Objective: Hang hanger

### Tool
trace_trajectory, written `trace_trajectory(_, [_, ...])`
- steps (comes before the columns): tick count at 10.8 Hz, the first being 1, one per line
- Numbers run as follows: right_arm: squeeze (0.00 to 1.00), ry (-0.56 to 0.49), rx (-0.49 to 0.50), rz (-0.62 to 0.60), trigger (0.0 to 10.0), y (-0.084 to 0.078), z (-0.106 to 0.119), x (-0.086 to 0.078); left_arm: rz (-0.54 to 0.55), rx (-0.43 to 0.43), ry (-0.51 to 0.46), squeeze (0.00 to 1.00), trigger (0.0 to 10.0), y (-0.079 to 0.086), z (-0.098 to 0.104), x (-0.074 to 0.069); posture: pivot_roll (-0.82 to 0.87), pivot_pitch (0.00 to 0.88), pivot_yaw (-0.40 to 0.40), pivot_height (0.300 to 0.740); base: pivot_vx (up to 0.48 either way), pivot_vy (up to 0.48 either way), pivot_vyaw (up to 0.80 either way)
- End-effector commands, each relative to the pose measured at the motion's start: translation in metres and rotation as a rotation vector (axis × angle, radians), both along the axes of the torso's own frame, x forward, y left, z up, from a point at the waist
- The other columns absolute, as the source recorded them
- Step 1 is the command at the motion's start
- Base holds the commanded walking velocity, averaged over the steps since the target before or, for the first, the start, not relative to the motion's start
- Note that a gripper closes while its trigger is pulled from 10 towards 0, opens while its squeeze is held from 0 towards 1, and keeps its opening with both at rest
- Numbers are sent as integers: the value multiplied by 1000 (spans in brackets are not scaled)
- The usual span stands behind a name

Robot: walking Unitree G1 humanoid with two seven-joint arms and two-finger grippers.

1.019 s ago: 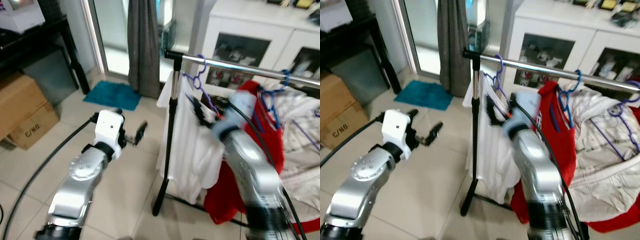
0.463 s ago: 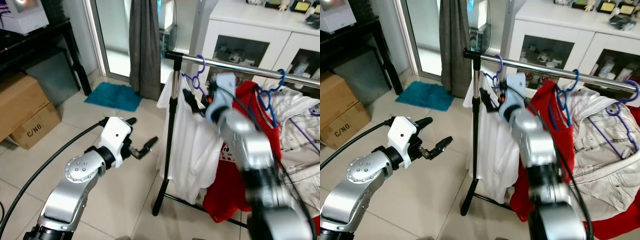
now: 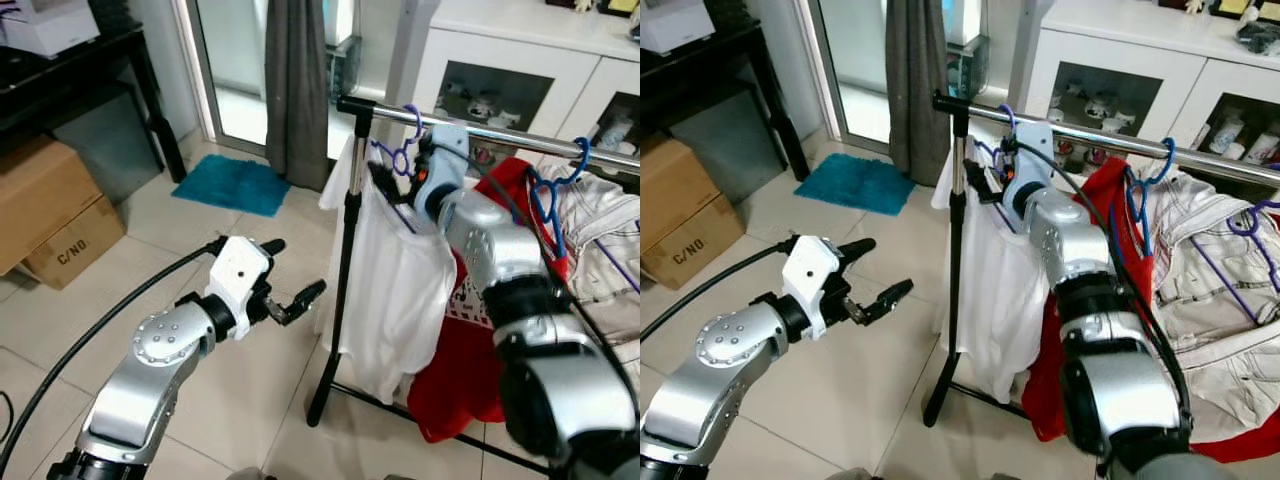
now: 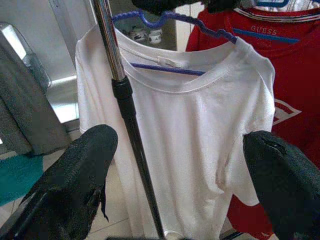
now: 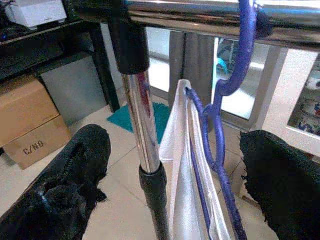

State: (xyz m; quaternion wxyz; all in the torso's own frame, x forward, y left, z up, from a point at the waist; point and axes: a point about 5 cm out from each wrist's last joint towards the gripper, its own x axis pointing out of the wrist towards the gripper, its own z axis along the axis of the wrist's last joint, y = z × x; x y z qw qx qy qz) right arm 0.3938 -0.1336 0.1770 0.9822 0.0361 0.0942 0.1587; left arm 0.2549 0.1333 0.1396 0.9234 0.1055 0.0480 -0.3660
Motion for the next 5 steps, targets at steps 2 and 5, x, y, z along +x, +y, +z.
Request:
trace_trajectory(2, [0, -9, -9, -48, 10000, -8, 4, 8, -24, 9, -6, 0, 10000, -3, 3, 0, -3, 0, 11, 740, 0, 0, 0])
trace_trajectory(5, [0, -16, -41, -74, 10000, -6, 7, 15, -34, 16, -2, 0, 10000, -3, 3, 0, 1, 0, 16, 740, 0, 0, 0])
